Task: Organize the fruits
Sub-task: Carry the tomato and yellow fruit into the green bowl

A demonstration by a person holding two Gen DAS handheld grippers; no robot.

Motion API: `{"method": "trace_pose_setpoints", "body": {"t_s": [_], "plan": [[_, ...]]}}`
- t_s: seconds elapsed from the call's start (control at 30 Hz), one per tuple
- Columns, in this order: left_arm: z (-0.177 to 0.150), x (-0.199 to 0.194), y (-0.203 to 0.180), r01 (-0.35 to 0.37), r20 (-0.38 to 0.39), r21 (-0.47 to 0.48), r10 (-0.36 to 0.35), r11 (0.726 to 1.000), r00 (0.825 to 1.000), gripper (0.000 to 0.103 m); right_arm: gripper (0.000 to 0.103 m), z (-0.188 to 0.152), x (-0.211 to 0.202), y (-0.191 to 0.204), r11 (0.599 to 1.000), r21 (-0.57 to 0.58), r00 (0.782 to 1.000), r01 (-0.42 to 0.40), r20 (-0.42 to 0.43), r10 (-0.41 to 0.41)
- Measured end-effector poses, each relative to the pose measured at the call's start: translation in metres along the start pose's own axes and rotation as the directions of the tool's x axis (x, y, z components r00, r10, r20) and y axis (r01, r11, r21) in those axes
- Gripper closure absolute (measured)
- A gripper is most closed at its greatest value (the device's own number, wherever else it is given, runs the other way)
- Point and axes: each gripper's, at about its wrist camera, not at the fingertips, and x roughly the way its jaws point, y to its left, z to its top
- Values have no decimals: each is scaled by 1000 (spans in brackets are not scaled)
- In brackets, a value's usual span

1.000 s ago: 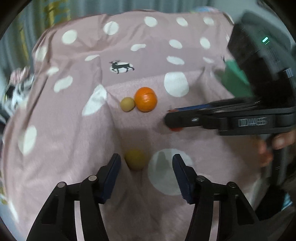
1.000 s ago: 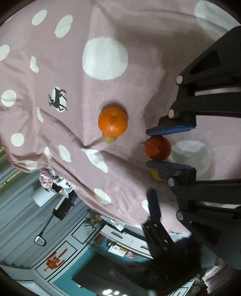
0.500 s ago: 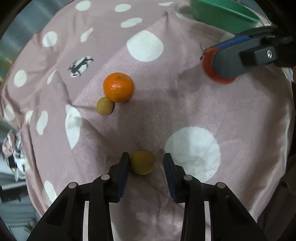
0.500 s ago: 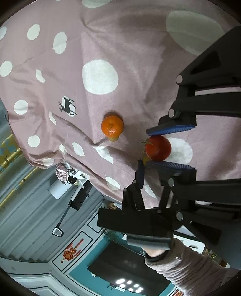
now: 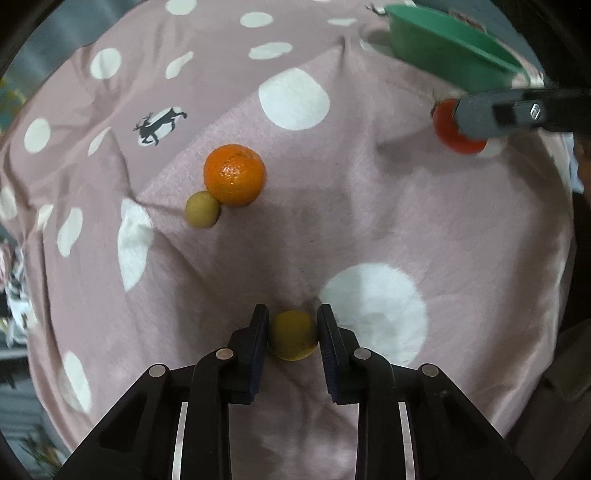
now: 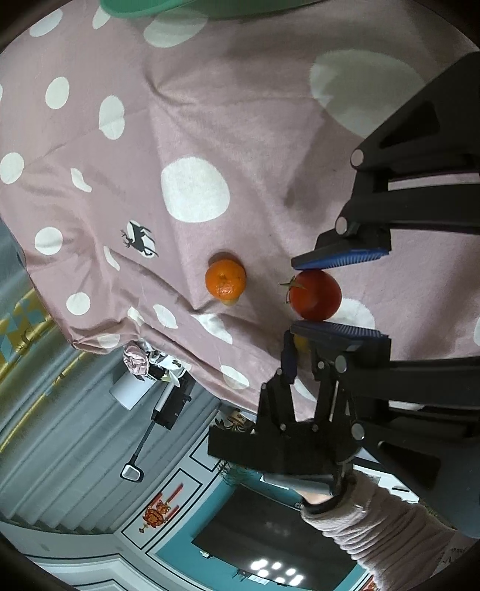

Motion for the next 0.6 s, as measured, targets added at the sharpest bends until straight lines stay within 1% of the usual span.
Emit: {"method": "trace_pose_setpoints", "body": {"t_s": [0.03,0.1,0.17,0.27,0.33,0.43,0.5,0.6], "plan": [[-1,-5,-3,2,25,-33,-1,999,1000,76,74,-2,0,0,1000,0,1000,3,-2,-3],[1,-12,-4,33,56,-90,-28,995,998,76,74,-5,-1,-1,1000,4,1000,7,-5,-7],[3,-21,-9,55,100,-150,-40,987,994,76,74,-8,-1,-1,1000,9,1000,14,-10,-14],[6,-36,-22,93,167,-185,-62,978,984,76,74,-13,-3,0,999,-6,999,48,-13,-48],[9,-42,-30,104,200,-199,-63,974,978,76,74,-16,-6,0,997,-17,997,70,-10,-70],[12,-45,-36,118,222,-238,-64,964,973,76,74,-21,-14,-3,996,-18,996,93,1,-93],[14,-43,-39,109,222,-264,-50,958,974,76,74,-23,-21,-5,995,-14,995,102,11,-101],[17,-42,-48,127,222,-283,-64,951,973,76,74,-26,-31,-8,993,-13,993,117,28,-117]]}}
